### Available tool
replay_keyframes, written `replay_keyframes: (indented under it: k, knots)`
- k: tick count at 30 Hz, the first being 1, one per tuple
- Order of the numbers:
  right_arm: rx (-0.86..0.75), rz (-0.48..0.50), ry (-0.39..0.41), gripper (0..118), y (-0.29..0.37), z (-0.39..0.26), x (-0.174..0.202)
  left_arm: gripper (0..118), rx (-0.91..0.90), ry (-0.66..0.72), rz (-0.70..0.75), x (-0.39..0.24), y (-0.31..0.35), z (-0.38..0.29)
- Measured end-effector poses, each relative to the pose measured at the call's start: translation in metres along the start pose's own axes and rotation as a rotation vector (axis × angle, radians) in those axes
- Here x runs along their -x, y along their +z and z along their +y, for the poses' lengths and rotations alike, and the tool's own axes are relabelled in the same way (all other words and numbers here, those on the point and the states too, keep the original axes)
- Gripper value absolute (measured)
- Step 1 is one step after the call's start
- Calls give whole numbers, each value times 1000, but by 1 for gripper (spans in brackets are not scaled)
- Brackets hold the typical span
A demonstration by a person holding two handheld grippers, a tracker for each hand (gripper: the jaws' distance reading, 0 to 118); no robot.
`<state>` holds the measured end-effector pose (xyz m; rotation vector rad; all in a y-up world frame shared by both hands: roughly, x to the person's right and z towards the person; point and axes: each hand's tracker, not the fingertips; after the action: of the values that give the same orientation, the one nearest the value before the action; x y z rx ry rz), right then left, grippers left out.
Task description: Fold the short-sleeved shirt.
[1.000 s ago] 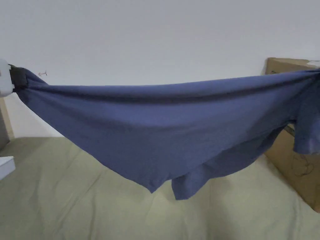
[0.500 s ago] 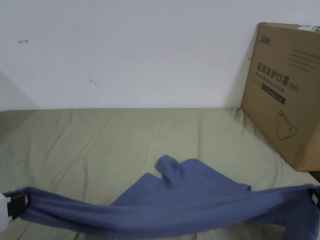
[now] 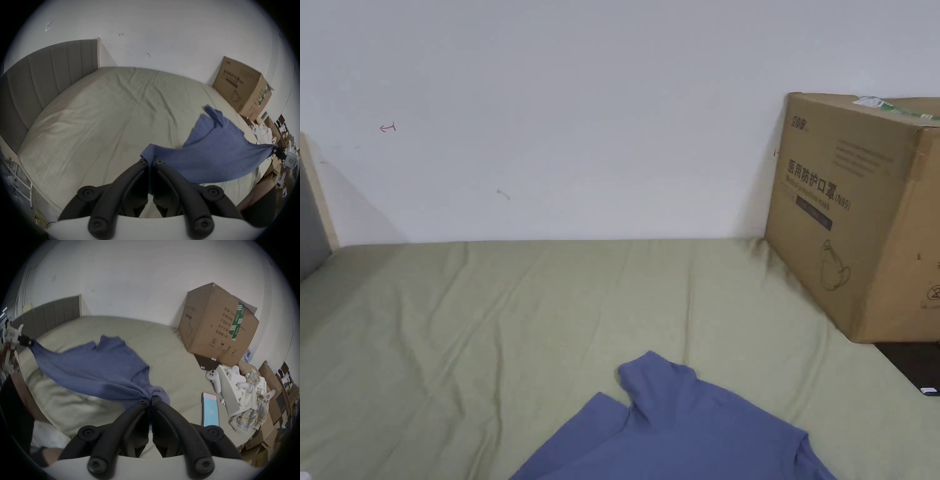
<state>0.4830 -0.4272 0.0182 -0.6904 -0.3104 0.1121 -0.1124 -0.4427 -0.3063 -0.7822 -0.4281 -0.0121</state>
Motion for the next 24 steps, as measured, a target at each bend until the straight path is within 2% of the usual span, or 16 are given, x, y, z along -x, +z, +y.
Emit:
replay_keyframes:
  k: [1, 2, 3, 4, 5, 6, 10, 11, 12, 13, 14, 16, 17, 18, 21, 24]
  knots:
    - [15, -6, -5, 2, -4, -8, 3, 15, 9, -6, 10, -19, 6, -9]
    - [54, -5, -20, 10, -8, -14, 6, 35, 15, -13, 23, -20, 5, -14]
    - [109, -27, -7, 30, -13, -20, 10, 62, 37, -32, 67, -22, 3, -20]
    - [138, -53, 7, 61, -15, -24, 13, 101, 41, -40, 106, -22, 4, -23]
    - [123, -75, -17, 80, -11, -27, 14, 113, 37, -32, 138, -22, 8, -24]
    - [94, -75, -63, 91, 5, -21, 19, 113, 9, -10, 154, -22, 18, -24]
    - [-122, -81, -197, 94, 58, -9, 17, 112, -182, -32, 139, -32, 76, -25]
    - [-169, -78, -225, 93, 73, -4, 20, 109, -214, -45, 154, -38, 90, -28]
    - [-211, -65, -261, 91, 88, 2, 23, 100, -235, -55, 170, -42, 104, -31]
    - [-238, -21, -292, 78, 102, 6, 26, 74, -252, -56, 162, -45, 116, -34]
    - [-254, 7, -310, 71, 112, 8, 30, 58, -276, -52, 160, -50, 126, -39]
    - [-310, 33, -305, 53, 131, 13, 46, 41, -313, -7, 159, -59, 143, -51]
    - [-302, 16, -287, 21, 134, 16, 54, 17, -309, 10, 152, -49, 139, -56]
    - [-302, 2, -277, 9, 134, 14, 59, 2, -318, 39, 138, -48, 140, -61]
    - [-295, 105, -266, 8, 137, 22, 71, 0, -233, 61, 58, -38, 121, -67]
    - [-277, 125, -225, 8, 130, 34, 87, 0, -128, 53, 55, -24, 81, -63]
